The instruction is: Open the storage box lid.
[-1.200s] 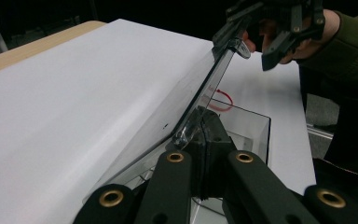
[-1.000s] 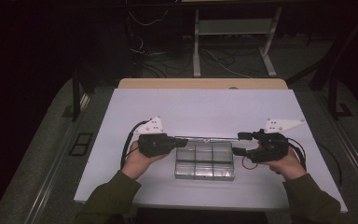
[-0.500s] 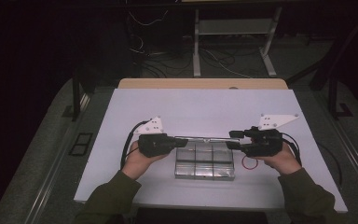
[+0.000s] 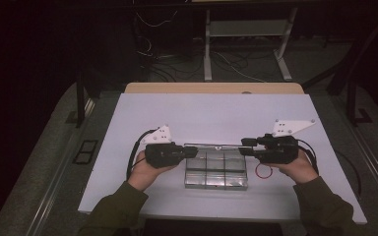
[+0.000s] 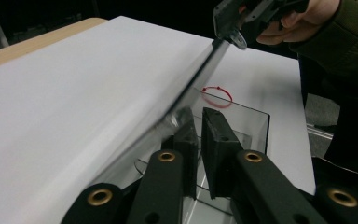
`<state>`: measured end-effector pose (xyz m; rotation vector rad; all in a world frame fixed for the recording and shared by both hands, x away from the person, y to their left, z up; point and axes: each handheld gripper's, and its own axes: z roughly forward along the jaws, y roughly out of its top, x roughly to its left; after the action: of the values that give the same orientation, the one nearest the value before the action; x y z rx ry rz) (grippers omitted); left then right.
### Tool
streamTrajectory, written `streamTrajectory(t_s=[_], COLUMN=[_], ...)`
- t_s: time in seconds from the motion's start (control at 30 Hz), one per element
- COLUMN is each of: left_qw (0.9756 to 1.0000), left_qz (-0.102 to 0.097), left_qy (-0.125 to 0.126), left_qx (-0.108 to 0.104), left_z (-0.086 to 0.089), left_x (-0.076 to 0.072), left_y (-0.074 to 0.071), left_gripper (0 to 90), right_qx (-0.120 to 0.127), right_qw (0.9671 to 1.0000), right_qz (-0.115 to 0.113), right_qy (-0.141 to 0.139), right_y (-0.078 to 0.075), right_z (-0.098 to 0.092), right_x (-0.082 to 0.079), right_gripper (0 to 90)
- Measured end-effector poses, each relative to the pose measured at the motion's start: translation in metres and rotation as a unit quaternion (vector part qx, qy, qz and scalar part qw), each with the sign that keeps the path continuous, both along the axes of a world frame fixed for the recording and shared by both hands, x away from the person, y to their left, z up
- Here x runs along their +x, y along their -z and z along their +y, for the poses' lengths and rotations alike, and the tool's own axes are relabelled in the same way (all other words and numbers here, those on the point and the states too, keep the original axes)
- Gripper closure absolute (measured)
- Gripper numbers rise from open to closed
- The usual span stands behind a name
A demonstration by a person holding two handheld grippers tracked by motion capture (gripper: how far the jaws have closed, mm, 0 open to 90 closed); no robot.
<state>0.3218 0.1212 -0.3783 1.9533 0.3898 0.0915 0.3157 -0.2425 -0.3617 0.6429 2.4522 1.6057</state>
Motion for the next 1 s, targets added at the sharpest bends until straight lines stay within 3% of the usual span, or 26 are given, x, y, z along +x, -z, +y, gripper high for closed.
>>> streamTrajectory(t_s=[0.2,0.47,0.6,1.0], left_qw=[1.0,0.9996,0.9994,0.9964], left_qz=[0.004,0.009,0.003,0.02], left_qy=[-0.008,-0.024,-0.031,-0.078], left_qx=[0.002,0.013,0.013,0.027], left_z=[0.008,0.021,0.029,0.044], left_x=[-0.004,-0.009,-0.012,-0.019], left_y=[0.004,0.011,0.014,0.037], left_gripper=[74.9,56.5,47.3,24.6], right_qx=[-0.004,-0.006,-0.011,-0.017], right_qw=[1.0,1.0,0.9999,0.9998], right_qz=[0.0,0.002,0.003,0.0], right_qy=[-0.003,-0.001,0.001,0.011], right_y=[-0.002,-0.006,-0.009,-0.015], right_z=[0.0,0.0,0.0,0.0], right_x=[0.002,0.008,0.012,0.024], right_gripper=[63.8,65.1,66.3,69.4])
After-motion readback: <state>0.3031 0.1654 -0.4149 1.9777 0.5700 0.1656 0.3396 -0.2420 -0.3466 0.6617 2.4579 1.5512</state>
